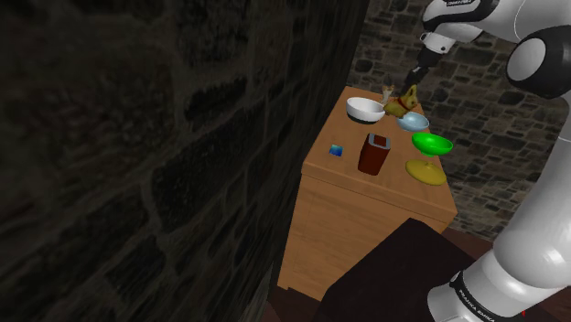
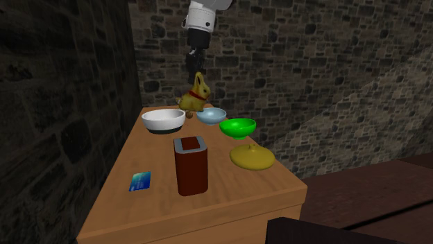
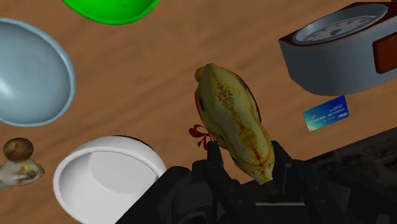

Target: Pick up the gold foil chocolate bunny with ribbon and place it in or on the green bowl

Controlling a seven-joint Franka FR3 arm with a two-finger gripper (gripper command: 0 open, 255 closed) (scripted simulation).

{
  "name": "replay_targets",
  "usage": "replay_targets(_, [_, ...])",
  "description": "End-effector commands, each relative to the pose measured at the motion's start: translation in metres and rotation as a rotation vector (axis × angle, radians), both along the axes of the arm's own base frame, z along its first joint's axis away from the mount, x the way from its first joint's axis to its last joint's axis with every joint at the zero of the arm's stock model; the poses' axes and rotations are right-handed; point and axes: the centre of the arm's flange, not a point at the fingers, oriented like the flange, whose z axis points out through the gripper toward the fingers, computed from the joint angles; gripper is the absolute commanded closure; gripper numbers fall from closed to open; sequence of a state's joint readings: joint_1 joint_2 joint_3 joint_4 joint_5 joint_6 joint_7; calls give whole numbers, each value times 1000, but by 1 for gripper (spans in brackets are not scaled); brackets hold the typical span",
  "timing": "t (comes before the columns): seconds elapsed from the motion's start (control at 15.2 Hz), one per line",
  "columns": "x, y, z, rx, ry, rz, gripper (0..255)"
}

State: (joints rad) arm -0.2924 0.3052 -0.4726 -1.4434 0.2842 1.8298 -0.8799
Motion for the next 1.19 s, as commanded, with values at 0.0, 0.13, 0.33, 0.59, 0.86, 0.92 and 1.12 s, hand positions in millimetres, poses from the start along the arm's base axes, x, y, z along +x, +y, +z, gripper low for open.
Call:
replay_targets(0.0, [-17,-19,6,0,-1,1,255])
replay_targets(0.13, [-34,-38,11,0,-1,1,255])
replay_targets(0.33, [-61,-67,17,0,-1,1,255])
replay_targets(0.59, [-96,-105,26,0,-1,1,255])
replay_targets(0.86, [-131,-144,36,0,-1,1,255])
replay_targets(0.92, [-137,-150,37,0,-1,1,255])
replay_targets(1.12, [-137,-150,21,0,-1,1,255])
